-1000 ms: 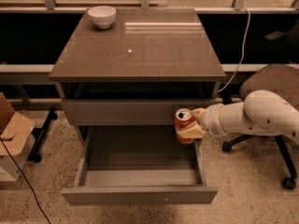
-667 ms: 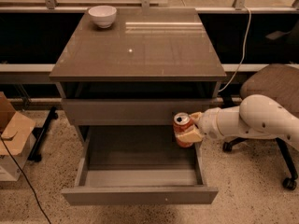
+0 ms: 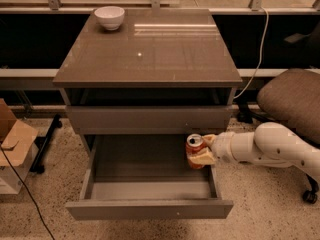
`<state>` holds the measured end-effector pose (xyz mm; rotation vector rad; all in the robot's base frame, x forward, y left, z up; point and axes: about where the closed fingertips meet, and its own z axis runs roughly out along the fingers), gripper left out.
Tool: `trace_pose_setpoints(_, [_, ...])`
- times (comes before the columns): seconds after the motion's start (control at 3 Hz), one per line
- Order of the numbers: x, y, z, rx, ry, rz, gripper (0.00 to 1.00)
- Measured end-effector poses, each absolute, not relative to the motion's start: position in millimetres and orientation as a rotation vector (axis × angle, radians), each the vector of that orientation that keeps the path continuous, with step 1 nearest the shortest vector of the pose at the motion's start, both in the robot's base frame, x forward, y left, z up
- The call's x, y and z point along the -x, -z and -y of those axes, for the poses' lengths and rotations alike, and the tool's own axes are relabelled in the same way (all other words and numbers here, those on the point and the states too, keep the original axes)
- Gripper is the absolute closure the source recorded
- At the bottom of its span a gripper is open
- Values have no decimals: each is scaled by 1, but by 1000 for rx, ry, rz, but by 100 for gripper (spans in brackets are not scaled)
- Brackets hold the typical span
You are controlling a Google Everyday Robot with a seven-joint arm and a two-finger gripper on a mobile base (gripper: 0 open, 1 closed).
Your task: Place coke can into middle drawer
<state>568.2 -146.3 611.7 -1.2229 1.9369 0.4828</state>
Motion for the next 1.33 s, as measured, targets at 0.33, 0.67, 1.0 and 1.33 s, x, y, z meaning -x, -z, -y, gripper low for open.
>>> trace_pose_setpoints(0.33, [-567, -591, 147, 1197, -501, -1935, 100])
trace_pose_setpoints(0.67, [-565, -570, 146, 1167, -523, -1934, 100])
trace_pose_setpoints(1.0, [-561, -549, 141, 1143, -552, -1944, 100])
trace_pose_setpoints(1.33, [-564, -514, 139, 1102, -620, -1919, 100])
